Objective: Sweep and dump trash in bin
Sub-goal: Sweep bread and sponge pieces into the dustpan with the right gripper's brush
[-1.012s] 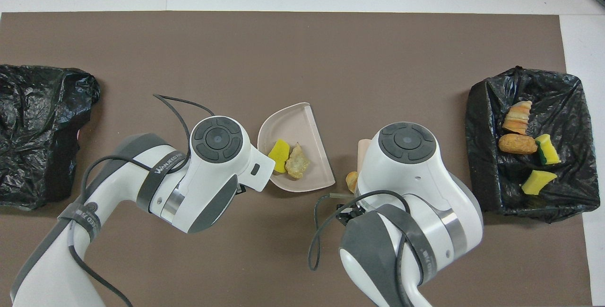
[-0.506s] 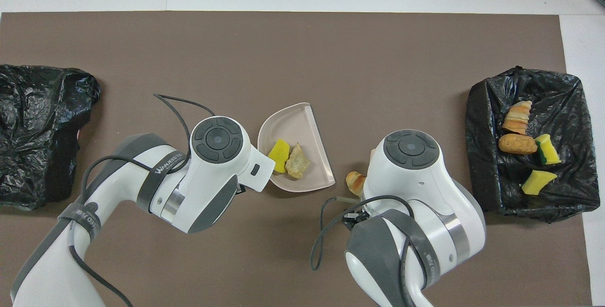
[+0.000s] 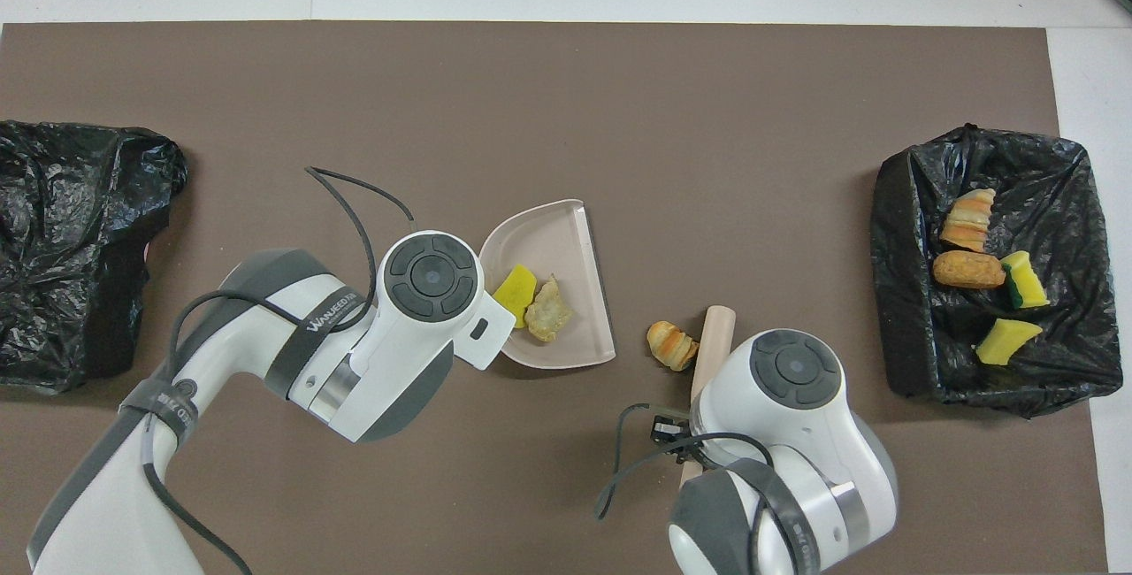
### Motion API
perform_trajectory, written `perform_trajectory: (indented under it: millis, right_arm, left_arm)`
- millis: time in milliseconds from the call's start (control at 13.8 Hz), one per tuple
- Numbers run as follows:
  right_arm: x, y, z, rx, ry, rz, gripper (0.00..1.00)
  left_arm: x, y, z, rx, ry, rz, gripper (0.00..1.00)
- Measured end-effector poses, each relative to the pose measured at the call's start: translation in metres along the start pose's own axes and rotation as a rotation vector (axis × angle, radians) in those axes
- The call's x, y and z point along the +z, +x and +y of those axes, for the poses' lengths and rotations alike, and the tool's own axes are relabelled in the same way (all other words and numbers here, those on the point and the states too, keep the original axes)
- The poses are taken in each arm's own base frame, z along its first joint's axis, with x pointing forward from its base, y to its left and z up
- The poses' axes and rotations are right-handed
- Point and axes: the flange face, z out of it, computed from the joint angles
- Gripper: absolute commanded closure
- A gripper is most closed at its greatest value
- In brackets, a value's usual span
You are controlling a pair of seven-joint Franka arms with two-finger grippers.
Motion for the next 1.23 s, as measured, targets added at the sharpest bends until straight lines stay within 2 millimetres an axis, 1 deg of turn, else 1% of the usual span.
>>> perform_trajectory:
  millis: [72,289,434,506,578,723,795,867,940,1084,1229]
  right_arm:
    - [-0.002,0.005,-0.016,-0.013,0.001,0.002,1.0]
    - [-0.009,0.013,-0.078,-0.078,0.014,0.017,1.0]
    - [-0.016,0.005,-0.117,-0.11,0.057,0.007,1.0]
    - [-0.02,0.0,-0.129,-0.118,0.079,-0.001,1.0]
    - [-0.02,-0.005,-0.137,-0.126,0.089,-0.008,1.0]
    - [-0.018,-0.012,-0.139,-0.135,0.073,-0.026,1.0]
    - [-0.021,-0.014,-0.135,-0.134,0.055,-0.046,1.0]
    - [-0.03,-0.016,-0.127,-0.129,0.042,-0.067,1.0]
    - [-0.042,-0.016,-0.117,-0.123,0.037,-0.082,1.0]
    - [-0.074,-0.015,-0.09,-0.113,0.04,-0.106,1.0]
    - [-0.102,-0.019,-0.062,-0.134,0.042,-0.128,1.0]
  left_arm:
    - [0.001,-0.001,0.002,0.004,-0.012,-0.014,1.0]
    - [0.001,0.003,0.014,0.024,-0.036,-0.051,1.0]
    - [0.0,0.005,0.019,0.035,-0.045,-0.069,1.0]
    - [0.001,0.006,0.021,0.038,-0.05,-0.076,1.0]
    - [0.001,0.005,0.022,0.04,-0.052,-0.08,1.0]
    - [0.001,0.005,0.022,0.041,-0.053,-0.082,1.0]
    - [0.001,0.005,0.022,0.046,-0.052,-0.081,1.0]
    - [0.001,0.005,0.021,0.056,-0.052,-0.081,1.0]
    - [0.001,0.005,0.021,0.067,-0.052,-0.08,1.0]
    - [0.001,0.002,0.018,0.096,-0.054,-0.078,1.0]
    - [0.003,-0.007,0.009,0.109,-0.059,-0.076,1.0]
